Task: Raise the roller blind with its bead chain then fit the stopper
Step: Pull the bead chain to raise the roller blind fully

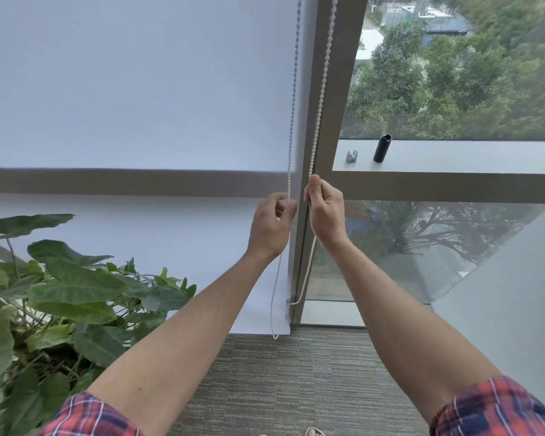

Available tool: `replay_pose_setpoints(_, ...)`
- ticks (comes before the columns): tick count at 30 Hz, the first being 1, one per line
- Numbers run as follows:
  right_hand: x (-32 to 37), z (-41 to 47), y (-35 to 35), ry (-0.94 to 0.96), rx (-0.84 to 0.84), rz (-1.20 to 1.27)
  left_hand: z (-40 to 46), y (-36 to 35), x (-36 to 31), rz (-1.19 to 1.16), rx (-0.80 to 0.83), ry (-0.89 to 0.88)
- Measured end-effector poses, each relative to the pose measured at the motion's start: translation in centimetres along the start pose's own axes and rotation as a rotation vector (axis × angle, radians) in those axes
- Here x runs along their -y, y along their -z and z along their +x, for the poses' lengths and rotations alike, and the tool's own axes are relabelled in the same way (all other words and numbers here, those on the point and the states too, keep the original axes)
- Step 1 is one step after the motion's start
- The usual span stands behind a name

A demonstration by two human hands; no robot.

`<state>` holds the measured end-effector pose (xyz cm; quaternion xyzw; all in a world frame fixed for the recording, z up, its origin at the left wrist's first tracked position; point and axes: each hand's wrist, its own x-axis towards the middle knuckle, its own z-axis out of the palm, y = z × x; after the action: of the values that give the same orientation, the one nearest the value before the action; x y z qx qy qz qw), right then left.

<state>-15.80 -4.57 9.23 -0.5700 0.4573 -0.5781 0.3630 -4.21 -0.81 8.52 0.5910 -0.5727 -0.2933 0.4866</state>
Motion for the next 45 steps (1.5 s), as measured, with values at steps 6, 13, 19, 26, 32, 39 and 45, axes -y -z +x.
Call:
replay_pose_setpoints(6,-0.9,-2.8,-0.5,-0.053,0.007,0.035,-0.9,-1.6,-0.8,-0.167,-0.087,0.051)
replay_pose_setpoints(13,-2.5,-4.9,-0.7,-0.07,0.007,-0.002,-1.3,-2.3,-1.5,-0.372,-0.027,-0.052)
replay_pose_setpoints(19,-5.3,-8.3,-0.5,-0.163,0.061,-0.041,-1.7,-2.8,-2.0,-0.27,-0.057,-0.168)
replay_pose_setpoints(26,-8.9,-11.3,1.3,-0.254,0.12,-0.102,-3.7,-3.5,-1.6,-0.535,0.149,0.007)
replay_pose_setpoints(32,-8.3,-9.8,1.4,-0.379,0.341,0.014,-3.9,-3.5,-1.8,-0.57,0.048,0.122)
replay_pose_setpoints(39,-5.8,-6.7,3.0,-0.467,0.354,0.229,-4.2,-3.8,-1.7,-0.573,0.034,0.154)
replay_pose_setpoints(45,2.0,-2.0,1.6,-0.214,0.229,0.38,-5.0,-4.7,-1.7,-0.596,0.022,0.195)
